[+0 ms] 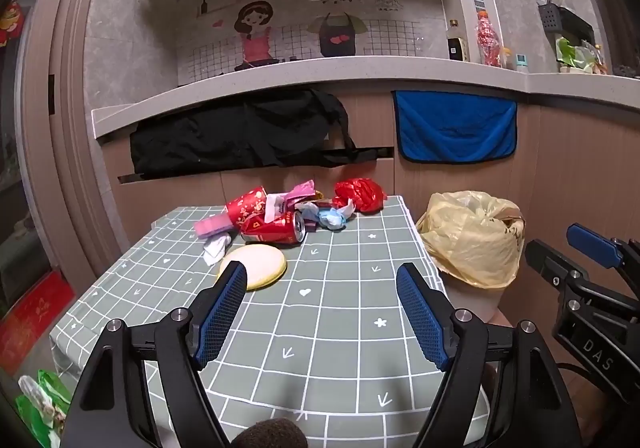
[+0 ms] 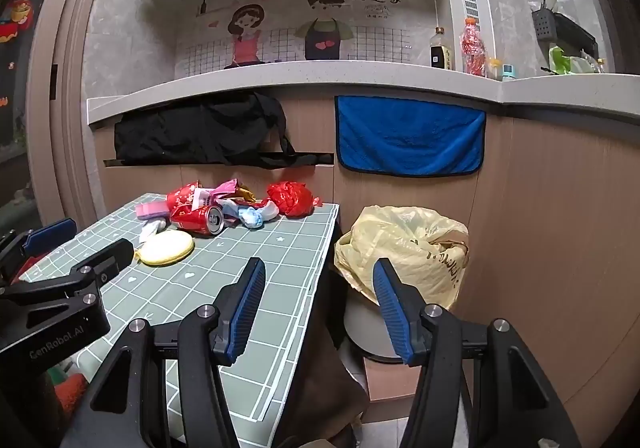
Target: Collect trash
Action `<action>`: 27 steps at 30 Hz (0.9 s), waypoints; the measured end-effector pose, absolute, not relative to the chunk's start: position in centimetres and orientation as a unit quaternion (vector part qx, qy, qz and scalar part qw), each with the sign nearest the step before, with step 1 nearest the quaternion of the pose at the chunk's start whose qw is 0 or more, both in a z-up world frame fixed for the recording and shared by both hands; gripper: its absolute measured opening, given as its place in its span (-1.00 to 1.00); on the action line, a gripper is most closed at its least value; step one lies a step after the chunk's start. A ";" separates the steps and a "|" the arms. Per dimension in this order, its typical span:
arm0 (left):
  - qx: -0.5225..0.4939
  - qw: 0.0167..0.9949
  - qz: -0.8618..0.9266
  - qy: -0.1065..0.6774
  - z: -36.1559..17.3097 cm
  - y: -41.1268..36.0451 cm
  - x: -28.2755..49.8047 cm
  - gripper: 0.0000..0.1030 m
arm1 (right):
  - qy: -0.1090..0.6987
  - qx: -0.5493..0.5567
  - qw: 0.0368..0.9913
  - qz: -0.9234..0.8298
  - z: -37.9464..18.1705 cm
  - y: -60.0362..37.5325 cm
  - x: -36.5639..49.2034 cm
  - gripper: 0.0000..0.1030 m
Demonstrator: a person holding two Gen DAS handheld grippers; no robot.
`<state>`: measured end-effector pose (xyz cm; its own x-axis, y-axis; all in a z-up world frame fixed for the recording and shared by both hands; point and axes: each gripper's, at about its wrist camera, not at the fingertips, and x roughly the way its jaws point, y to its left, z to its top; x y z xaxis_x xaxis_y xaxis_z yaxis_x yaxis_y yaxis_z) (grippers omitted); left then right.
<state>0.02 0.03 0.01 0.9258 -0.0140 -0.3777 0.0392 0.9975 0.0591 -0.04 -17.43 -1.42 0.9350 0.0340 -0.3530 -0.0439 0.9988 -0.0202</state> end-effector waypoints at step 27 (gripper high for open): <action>0.020 0.985 -0.001 0.171 0.7 -0.3 -0.7 0.50 | 0.173 -0.018 0.985 0.011 -1.3 -18.1 0.0 0.04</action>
<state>-0.67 -0.25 0.66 0.9413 0.0048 -0.3376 0.0090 0.9992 0.0395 0.01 -18.09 -1.35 0.9397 0.0164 -0.3416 -0.0287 0.9991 -0.0308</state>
